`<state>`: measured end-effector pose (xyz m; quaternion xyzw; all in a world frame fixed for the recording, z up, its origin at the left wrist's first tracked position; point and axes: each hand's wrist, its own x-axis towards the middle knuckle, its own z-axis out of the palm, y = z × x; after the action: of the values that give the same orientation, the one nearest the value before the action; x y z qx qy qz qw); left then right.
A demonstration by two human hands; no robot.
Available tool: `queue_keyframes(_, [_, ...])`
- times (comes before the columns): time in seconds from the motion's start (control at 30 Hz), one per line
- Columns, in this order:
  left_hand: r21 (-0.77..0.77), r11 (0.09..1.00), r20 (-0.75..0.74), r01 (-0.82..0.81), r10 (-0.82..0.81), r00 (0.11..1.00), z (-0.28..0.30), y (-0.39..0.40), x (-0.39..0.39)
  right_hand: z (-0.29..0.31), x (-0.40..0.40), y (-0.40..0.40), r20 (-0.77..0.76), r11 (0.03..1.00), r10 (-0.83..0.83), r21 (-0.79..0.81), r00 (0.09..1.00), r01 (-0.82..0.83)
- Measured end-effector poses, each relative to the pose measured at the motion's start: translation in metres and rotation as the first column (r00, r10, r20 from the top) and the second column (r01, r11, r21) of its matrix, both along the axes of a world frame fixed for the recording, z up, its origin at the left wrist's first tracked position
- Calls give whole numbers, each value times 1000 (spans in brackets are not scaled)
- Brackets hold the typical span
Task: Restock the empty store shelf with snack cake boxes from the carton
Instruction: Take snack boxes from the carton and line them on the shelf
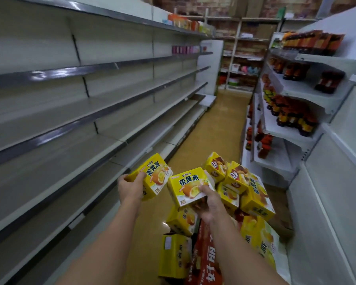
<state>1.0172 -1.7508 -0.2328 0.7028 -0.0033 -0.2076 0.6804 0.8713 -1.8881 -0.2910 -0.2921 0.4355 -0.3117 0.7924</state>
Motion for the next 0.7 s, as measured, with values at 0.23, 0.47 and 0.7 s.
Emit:
queue_keyframes(0.23, [-58,965,9,-256,257,966,11,84,61,20,93,57,84,972,232,-54,969,-228])
queue_keyframes(0.47, [-141,871,6,-470,476,880,28,179,125,41,193,138,123,900,436,-39,891,-435])
queue_keyframes(0.7, [-239,787,43,-569,594,803,48,265,193,64,284,210,133,851,523,-122,842,-510])
